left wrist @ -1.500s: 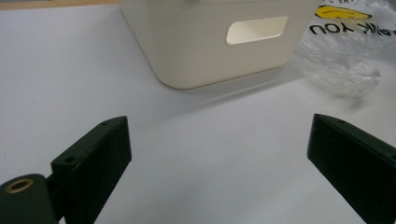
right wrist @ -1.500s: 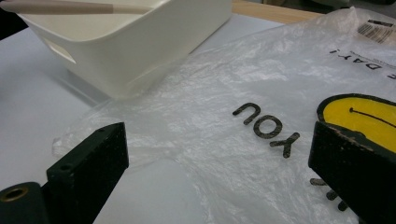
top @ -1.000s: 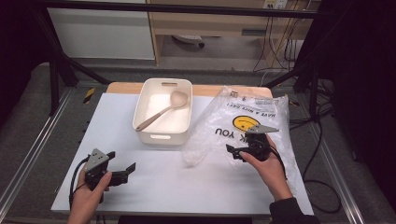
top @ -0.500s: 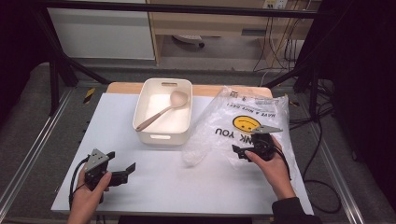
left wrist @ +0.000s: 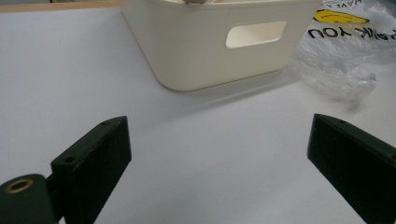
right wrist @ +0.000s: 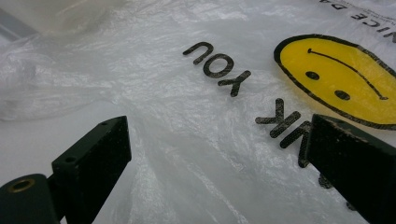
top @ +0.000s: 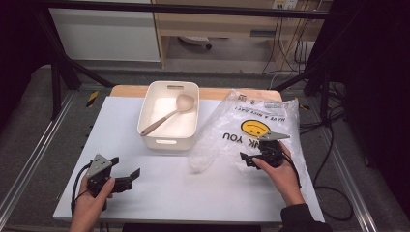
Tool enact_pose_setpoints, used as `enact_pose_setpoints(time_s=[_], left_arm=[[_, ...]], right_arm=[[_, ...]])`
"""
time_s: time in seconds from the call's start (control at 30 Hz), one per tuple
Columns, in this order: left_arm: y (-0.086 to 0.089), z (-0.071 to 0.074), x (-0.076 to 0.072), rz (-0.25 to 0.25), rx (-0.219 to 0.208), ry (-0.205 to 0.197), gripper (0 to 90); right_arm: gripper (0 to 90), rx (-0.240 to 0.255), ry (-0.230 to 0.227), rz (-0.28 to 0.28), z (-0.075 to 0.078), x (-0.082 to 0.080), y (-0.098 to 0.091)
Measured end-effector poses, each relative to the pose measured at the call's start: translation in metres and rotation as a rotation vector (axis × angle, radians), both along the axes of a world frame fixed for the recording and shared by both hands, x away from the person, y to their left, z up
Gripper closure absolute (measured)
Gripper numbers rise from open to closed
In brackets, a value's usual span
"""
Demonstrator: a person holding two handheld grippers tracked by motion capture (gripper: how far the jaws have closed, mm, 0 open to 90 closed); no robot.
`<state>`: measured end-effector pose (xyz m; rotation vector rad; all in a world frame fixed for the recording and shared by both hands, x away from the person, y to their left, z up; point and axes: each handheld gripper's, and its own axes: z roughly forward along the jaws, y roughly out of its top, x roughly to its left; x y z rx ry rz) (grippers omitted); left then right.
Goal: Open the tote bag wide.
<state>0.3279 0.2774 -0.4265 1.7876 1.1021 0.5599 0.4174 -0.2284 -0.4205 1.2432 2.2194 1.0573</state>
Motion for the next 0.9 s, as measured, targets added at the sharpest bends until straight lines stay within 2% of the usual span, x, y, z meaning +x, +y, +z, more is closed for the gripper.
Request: enact_pose_setpoints(time_s=[0.57, 0.73, 0.9], left_arm=[[-0.001, -0.001, 0.000, -0.001, -0.001, 0.008, 5.8], [-0.001, -0.002, 0.000, 0.001, -0.001, 0.010, 5.8], [-0.001, -0.002, 0.000, 0.002, 0.000, 0.013, 5.8]], right_arm=[[7.8, -0.015, 0.049, 0.001, -0.020, 0.008, -0.004], [7.1, -0.009, 0.026, -0.002, -0.019, 0.008, -0.004], [6.7, -0.011, 0.034, -0.011, -0.022, 0.010, -0.006]])
